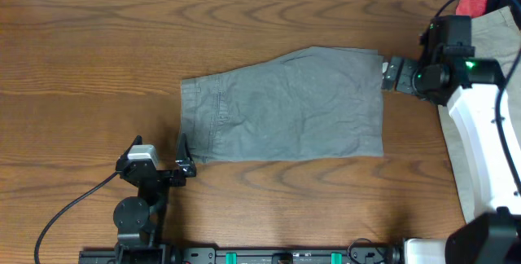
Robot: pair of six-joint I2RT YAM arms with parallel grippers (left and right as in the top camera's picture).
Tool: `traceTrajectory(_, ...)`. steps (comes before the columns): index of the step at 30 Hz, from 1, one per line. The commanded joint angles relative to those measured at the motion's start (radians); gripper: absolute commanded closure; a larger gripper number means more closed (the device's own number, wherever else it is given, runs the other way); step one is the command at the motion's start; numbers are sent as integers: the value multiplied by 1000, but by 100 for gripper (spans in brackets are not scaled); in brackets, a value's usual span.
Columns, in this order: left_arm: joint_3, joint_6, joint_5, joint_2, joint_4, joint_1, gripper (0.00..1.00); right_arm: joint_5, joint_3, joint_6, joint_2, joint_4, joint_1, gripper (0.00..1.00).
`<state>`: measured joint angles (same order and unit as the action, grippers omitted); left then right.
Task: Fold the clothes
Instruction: 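Lay the shorts flat and pull the right gripper back to the right edge, then move the left gripper to the shorts' left waistband and grasp it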
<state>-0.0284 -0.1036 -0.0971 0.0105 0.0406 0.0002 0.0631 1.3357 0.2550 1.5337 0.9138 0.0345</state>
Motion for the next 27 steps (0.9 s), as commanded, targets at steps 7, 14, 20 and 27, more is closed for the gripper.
traceTrajectory(7,24,6,-3,-6,21,5,2,56,9,2,3,-16,-2,1)
traceTrajectory(14,24,6,-3,-6,21,5,2,56,9,2,3,-16,-2,1)
traceTrajectory(20,24,-21,-35,-6,19,5,2,56,9,2,3,-16,-2,1)
traceTrajectory(27,24,-398,-324,-6,0,3,2,56,9,2,3,-16,-2,1)
